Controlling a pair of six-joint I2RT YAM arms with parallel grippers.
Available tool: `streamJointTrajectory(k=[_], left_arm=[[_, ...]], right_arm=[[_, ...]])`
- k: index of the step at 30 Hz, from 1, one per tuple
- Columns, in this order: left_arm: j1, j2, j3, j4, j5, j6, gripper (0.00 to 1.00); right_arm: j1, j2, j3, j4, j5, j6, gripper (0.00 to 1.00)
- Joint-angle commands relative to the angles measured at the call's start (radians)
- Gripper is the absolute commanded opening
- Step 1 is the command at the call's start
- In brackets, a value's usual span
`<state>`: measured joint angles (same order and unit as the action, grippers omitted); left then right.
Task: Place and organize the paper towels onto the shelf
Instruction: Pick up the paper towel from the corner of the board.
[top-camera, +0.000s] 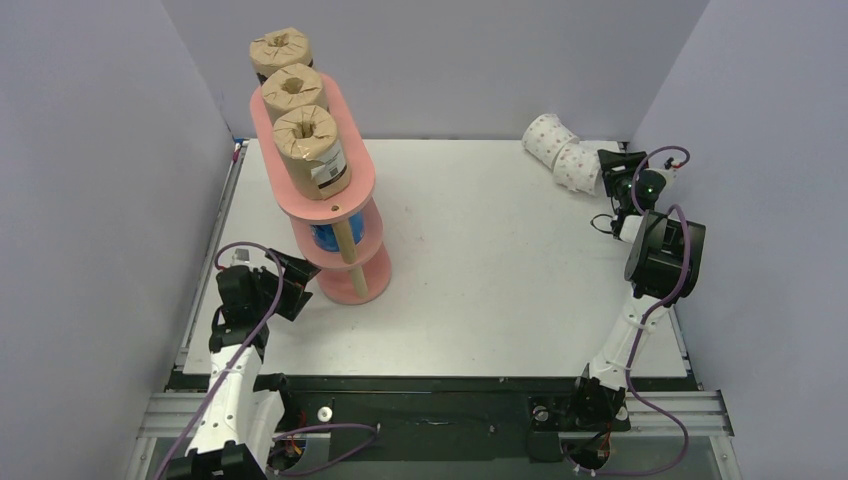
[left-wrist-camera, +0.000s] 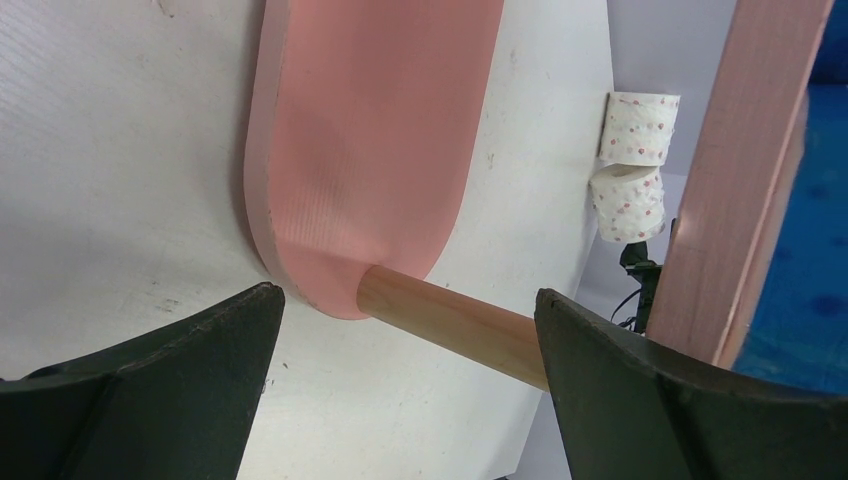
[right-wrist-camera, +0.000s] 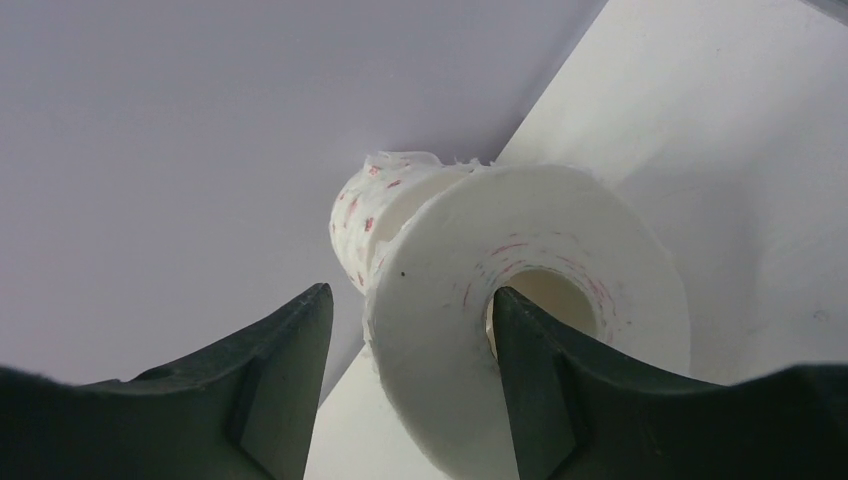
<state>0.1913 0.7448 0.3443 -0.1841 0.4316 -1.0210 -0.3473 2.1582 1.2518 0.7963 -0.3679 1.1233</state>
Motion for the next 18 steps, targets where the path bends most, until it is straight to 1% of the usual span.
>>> streamJointTrajectory(k=[1,3,9,11,16,18], left_arm=[[-0.004,-0.02,0.001,0.009,0.012,-0.013,0.97],[-0.004,-0.023,0.0,0.008,0.011,-0.015,0.96],[-0.003,-0.034,-0.003,0.007,0.011,-0.023,0.97],[-0.003,-0.036,-0.002,0.007,0.01,-0.024,0.96],[-0.004,-0.045,-0.005,0.005,0.015,-0.027,0.96],[-0.003,-0.051,-0.007,0.001,0.016,-0.027,0.96]], right_arm=[[-0.004,0.02,0.009,0.137,-0.059,0.035,0.55],[-0.005,0.03,0.022,0.128,-0.08,0.035,0.56],[-0.004,0.022,0.029,0.043,-0.093,-0.033,0.67],[-0.003,0.012,0.028,0.005,-0.092,-0.061,0.69],[0.006,0.005,0.035,-0.073,-0.097,-0.103,0.7],[0.009,0.008,0.031,-0.069,-0.108,-0.102,0.67]])
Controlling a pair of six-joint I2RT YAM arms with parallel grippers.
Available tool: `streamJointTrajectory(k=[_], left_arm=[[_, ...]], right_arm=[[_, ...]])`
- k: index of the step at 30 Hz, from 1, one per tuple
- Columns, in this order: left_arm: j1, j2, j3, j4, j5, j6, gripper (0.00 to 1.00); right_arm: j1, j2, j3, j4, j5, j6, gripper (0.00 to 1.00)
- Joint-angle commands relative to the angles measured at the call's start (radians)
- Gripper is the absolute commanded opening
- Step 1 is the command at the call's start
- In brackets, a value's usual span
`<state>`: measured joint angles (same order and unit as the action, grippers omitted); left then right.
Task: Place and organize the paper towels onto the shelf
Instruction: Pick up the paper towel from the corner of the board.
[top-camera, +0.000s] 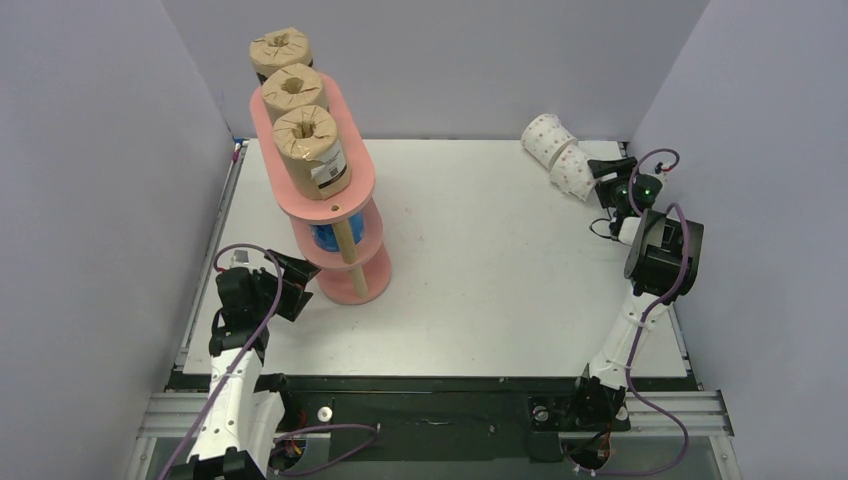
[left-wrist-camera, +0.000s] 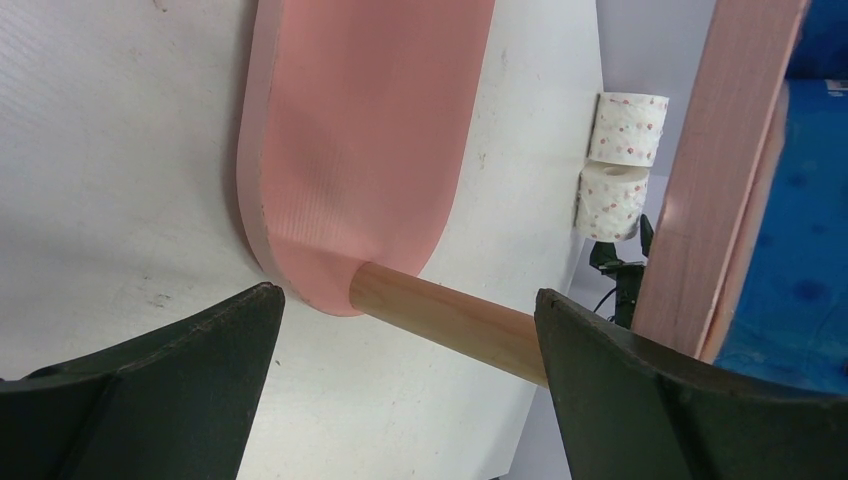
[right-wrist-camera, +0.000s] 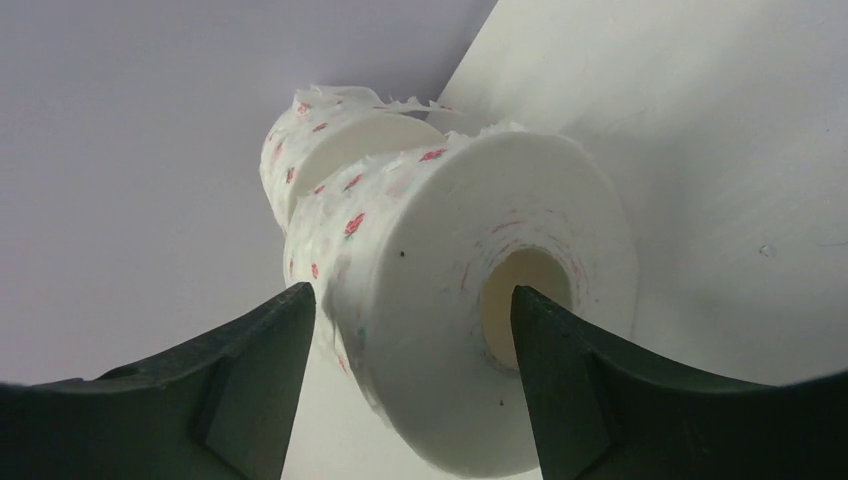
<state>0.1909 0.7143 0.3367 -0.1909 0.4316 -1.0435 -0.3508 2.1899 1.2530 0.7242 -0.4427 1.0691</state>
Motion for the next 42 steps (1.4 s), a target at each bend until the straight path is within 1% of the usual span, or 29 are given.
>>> streamJointTrajectory(k=[1,6,8,10,15,19,20,21,22,23,24,25,26,27,28,30,33,35,39,40,41,42], left_arm=[[-0.002,-0.027,0.0,0.003,0.016,-0.003,0.96],[-0.003,-0.043,-0.004,-0.007,0.019,-0.004,0.97],[-0.003,-0.045,-0.004,-0.006,0.023,-0.005,0.97],[-0.004,-0.048,-0.002,-0.004,0.025,-0.006,0.96],[-0.005,-0.056,-0.004,-0.001,0.029,-0.007,0.97],[-0.01,-0.067,-0.007,0.005,0.036,-0.015,0.96],[-0.011,-0.07,-0.007,0.006,0.037,-0.015,0.96],[-0.011,-0.072,-0.006,0.005,0.039,-0.016,0.96],[-0.012,-0.075,-0.005,0.0,0.04,-0.015,0.96],[-0.015,-0.078,-0.002,-0.003,0.042,-0.015,0.96],[-0.016,-0.08,-0.001,-0.008,0.047,-0.013,0.96],[-0.018,-0.082,0.004,-0.017,0.048,-0.012,0.96],[-0.02,-0.085,0.011,-0.023,0.051,-0.005,0.96],[-0.022,-0.088,0.014,-0.036,0.051,-0.002,0.96],[-0.025,-0.089,0.02,-0.042,0.053,0.007,0.96],[-0.03,-0.092,0.024,-0.059,0.055,0.015,0.96],[-0.04,-0.101,0.025,-0.075,0.069,0.018,0.97],[-0.044,-0.108,0.029,-0.089,0.072,0.023,0.97],[-0.047,-0.122,0.04,-0.121,0.073,0.041,0.96],[-0.046,-0.124,0.04,-0.124,0.074,0.042,0.96],[-0.045,-0.127,0.041,-0.129,0.074,0.044,0.96],[-0.045,-0.129,0.038,-0.131,0.076,0.043,0.96]], right_arm=[[0.012,-0.022,0.025,0.011,-0.035,-0.044,0.64],[0.003,-0.03,-0.04,0.133,-0.046,0.011,0.52],[0.001,-0.045,-0.062,0.164,-0.047,0.016,0.44],[0.0,-0.069,-0.088,0.19,-0.045,0.019,0.38],[0.004,-0.165,-0.178,0.256,0.002,0.043,0.32],[0.03,-0.299,-0.273,0.257,0.053,0.055,0.29],[0.038,-0.361,-0.311,0.244,0.076,0.044,0.28],[0.056,-0.393,-0.33,0.212,0.088,0.033,0.28],[0.069,-0.469,-0.366,0.182,0.127,-0.003,0.28],[0.104,-0.515,-0.378,0.079,0.157,-0.063,0.28],[0.127,-0.601,-0.39,-0.055,0.231,-0.101,0.28],[0.187,-0.647,-0.386,-0.131,0.274,-0.188,0.28],[0.224,-0.728,-0.367,-0.269,0.359,-0.233,0.27],[0.303,-0.76,-0.354,-0.33,0.399,-0.313,0.27],[0.375,-0.813,-0.336,-0.416,0.459,-0.34,0.26],[0.449,-0.874,-0.337,-0.484,0.489,-0.373,0.26],[0.514,-0.944,-0.373,-0.547,0.494,-0.357,0.25],[0.565,-1.022,-0.398,-0.6,0.502,-0.375,0.24],[0.727,-1.106,-0.373,-0.8,0.55,-0.484,0.24],[0.798,-1.111,-0.336,-0.887,0.563,-0.505,0.24],[0.835,-1.111,-0.317,-0.93,0.588,-0.553,0.24],[0.917,-1.105,-0.266,-1.022,0.605,-0.577,0.24]])
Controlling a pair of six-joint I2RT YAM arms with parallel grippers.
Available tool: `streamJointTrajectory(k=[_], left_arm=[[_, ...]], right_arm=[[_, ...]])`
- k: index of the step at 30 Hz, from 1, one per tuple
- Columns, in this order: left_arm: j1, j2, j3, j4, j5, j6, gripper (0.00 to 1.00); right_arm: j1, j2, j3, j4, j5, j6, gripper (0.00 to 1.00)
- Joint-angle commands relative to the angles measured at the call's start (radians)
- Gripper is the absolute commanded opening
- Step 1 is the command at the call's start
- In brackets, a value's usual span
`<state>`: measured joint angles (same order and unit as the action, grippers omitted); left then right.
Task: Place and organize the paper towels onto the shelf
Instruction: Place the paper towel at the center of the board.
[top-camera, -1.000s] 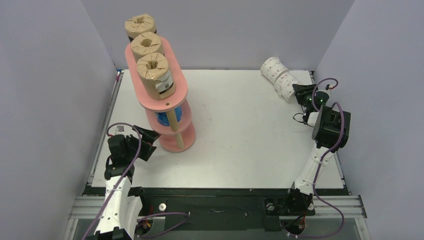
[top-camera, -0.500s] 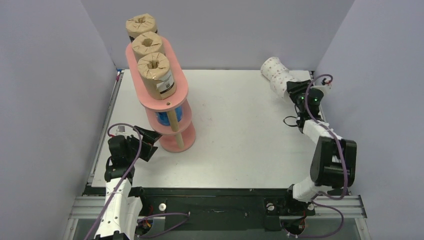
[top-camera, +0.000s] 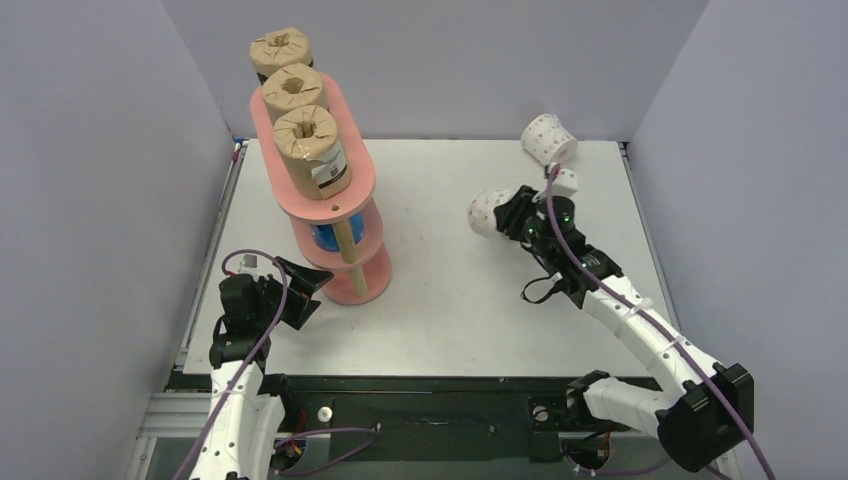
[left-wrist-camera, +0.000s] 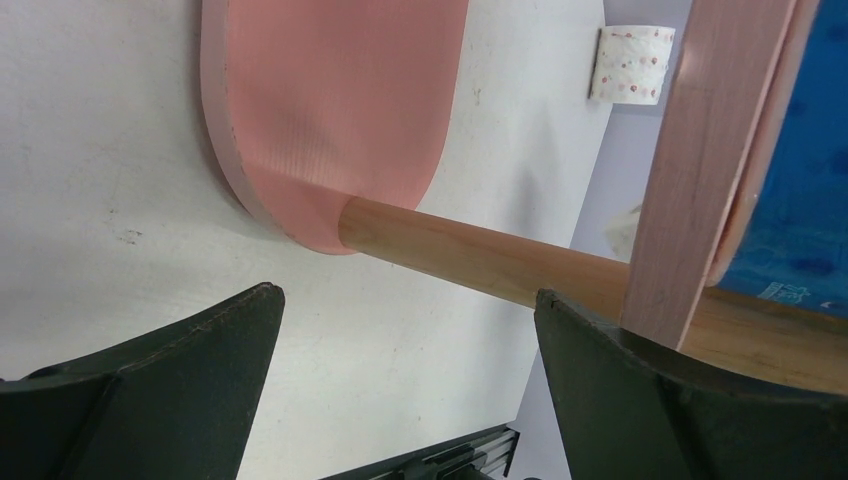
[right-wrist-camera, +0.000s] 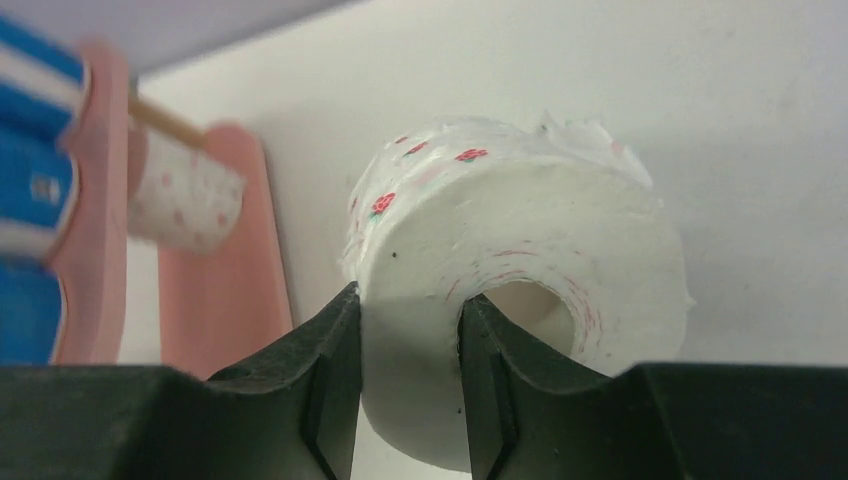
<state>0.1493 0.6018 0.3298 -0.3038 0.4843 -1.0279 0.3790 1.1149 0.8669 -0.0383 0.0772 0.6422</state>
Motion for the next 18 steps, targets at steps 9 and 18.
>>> streamJointTrajectory(k=[9,18], left_arm=[[-0.002,-0.095,0.0,-0.027,-0.008,0.003,0.96],[-0.002,-0.088,-0.001,-0.054,-0.048,0.024,0.96]], right_arm=[[0.618,0.129,0.32,-0.579,0.304,-0.29,0.25],[0.682,0.296,0.294,-0.562,0.298,-0.334,0.25]])
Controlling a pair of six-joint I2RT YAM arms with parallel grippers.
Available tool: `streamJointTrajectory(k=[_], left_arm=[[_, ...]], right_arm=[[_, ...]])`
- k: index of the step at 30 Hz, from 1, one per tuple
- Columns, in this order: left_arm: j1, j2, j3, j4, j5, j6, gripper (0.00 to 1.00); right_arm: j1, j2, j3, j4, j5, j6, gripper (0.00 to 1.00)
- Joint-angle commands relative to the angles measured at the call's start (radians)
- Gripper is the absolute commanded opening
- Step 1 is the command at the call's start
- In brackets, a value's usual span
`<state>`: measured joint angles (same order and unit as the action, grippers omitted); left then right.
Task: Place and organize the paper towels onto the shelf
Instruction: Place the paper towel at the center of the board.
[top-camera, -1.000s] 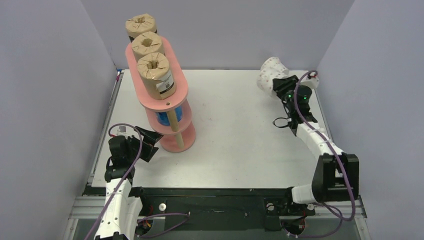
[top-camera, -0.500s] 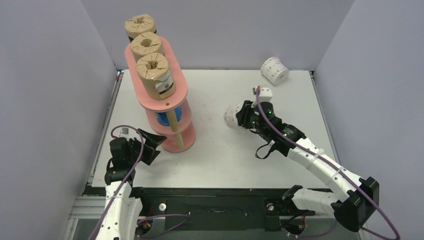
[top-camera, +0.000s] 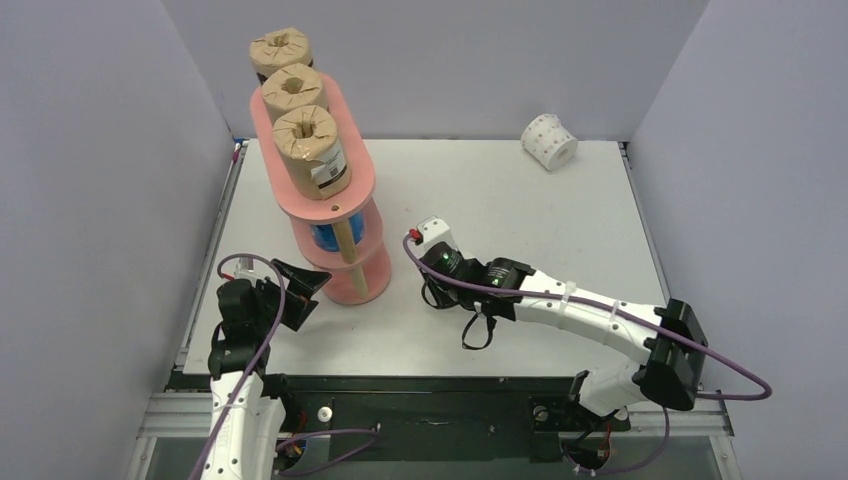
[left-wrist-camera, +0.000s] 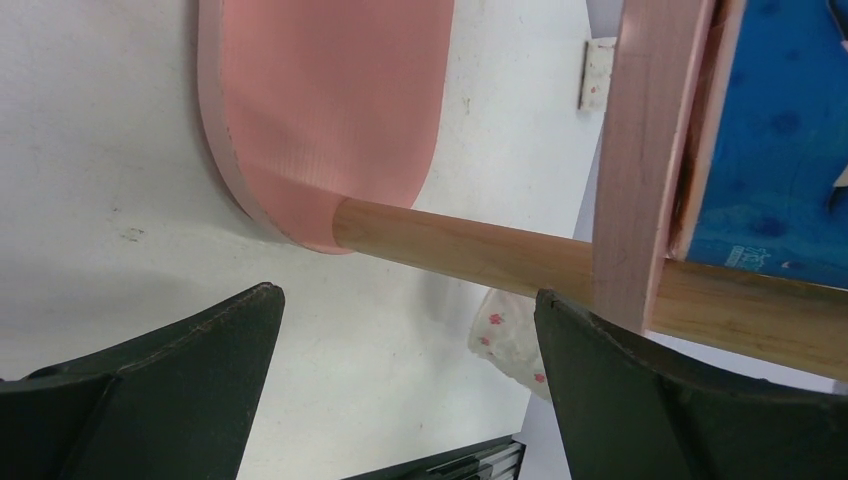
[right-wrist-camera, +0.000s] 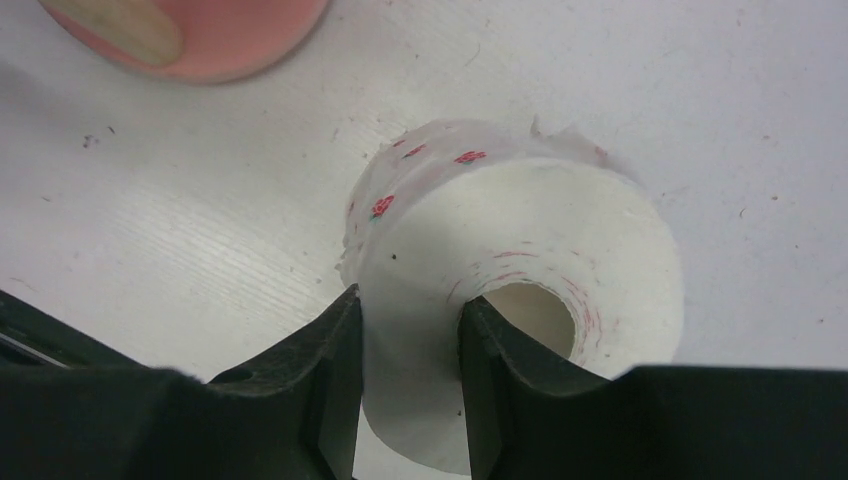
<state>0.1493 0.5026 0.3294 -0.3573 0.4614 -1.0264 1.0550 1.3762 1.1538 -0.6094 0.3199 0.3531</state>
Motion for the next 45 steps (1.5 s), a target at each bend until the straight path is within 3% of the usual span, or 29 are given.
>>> streamJointTrajectory(k=[1,11,22,28,34,40,45], left_arm=[[-0.003,0.015,0.0,0.0,-0.029,0.023,0.96],[-0.003,0.027,-0.001,0.006,-0.047,0.027,0.96],[-0.003,0.034,-0.014,0.007,-0.046,0.034,0.96],[-0.002,0.034,-0.018,0.011,-0.045,0.033,0.96],[-0.002,0.036,-0.01,0.009,-0.043,0.035,0.96],[-0.002,0.045,0.016,-0.012,-0.044,0.05,0.96],[0.002,0.07,0.047,-0.052,-0.052,0.079,0.96]], right_arm=[[0.006,0.044,0.009,0.009,0.057,-0.047,0.25],[0.003,0.154,0.048,-0.021,0.078,-0.08,0.26],[-0.009,0.203,0.044,-0.019,0.039,-0.067,0.34],[-0.009,0.187,0.038,-0.018,0.034,-0.046,0.58],[-0.007,0.101,0.043,-0.017,0.02,-0.018,0.74],[-0.01,-0.082,0.023,-0.007,0.036,0.038,0.77],[-0.075,-0.252,-0.089,0.1,0.067,0.194,0.83]])
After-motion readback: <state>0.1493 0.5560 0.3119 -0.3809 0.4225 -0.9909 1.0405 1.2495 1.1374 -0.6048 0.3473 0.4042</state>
